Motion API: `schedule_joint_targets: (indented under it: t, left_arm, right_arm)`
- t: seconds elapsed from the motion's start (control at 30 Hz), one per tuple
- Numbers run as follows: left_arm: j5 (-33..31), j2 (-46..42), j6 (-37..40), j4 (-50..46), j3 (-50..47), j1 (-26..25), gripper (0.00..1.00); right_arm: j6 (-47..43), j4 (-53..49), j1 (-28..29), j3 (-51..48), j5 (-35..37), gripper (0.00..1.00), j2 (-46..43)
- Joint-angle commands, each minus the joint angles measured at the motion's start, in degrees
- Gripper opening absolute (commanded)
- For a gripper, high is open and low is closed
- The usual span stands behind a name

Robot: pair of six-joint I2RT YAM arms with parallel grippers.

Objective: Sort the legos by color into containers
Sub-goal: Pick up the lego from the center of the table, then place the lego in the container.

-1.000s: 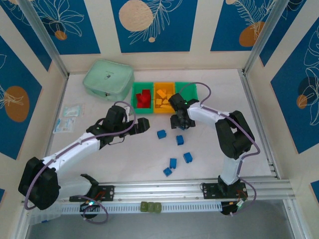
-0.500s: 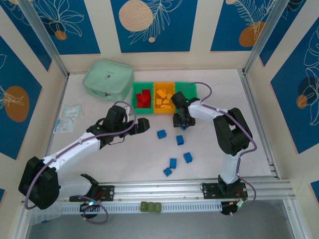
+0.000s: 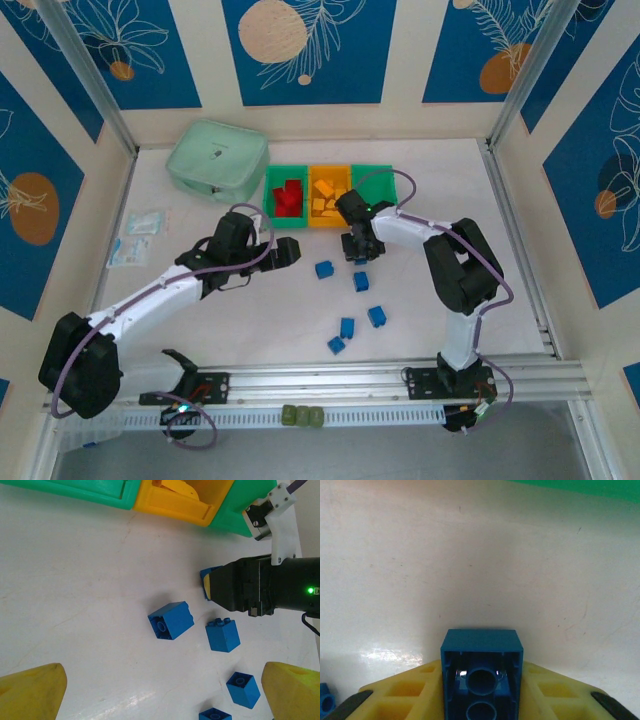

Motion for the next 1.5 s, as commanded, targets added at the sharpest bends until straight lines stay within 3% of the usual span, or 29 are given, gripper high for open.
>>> schedule_joint_targets:
  t: [0.0,0.27,0.43,0.73,0.93,1.2,1.47]
  left_arm:
    - [0.03,-0.05,0.23,0.18,1.84,-0.56,0.99]
    - [0.63,-0.33,0.51,0.23,2.54,-0.75,0.99]
    - [1.43,1.84,0.86,1.51,3.92,-1.40,0.99]
    - [0.83,5.73,2.02,3.10,8.87,-2.33,0.99]
    - [0.40,7.50,3.02,2.84,11.48,-2.33,0.99]
    - [-1.11,7.90,4.59,2.01,12.28,-2.34,0.99]
    - [-2.33,6.45,5.27,2.88,9.74,-2.25,0.99]
  right_arm:
    - [0.33,-1.28,0.07,0.01,-0.88,0.34,-1.54]
    - [0.21,-2.99,-0.36,1.10,-1.45,0.30,-9.62]
    - [-0.88,-3.59,-3.96,5.25,0.23,0.30,-11.06]
    - [-3.28,-4.00,-11.02,21.10,3.16,0.30,1.63]
    - [-3.73,-6.65,-14.26,31.93,1.24,0.46,10.86]
    - [-4.30,-4.81,-13.94,28.31,-2.55,0.53,5.60]
    - [-2.91,-3.99,-10.11,16.97,-6.51,0.55,-4.95]
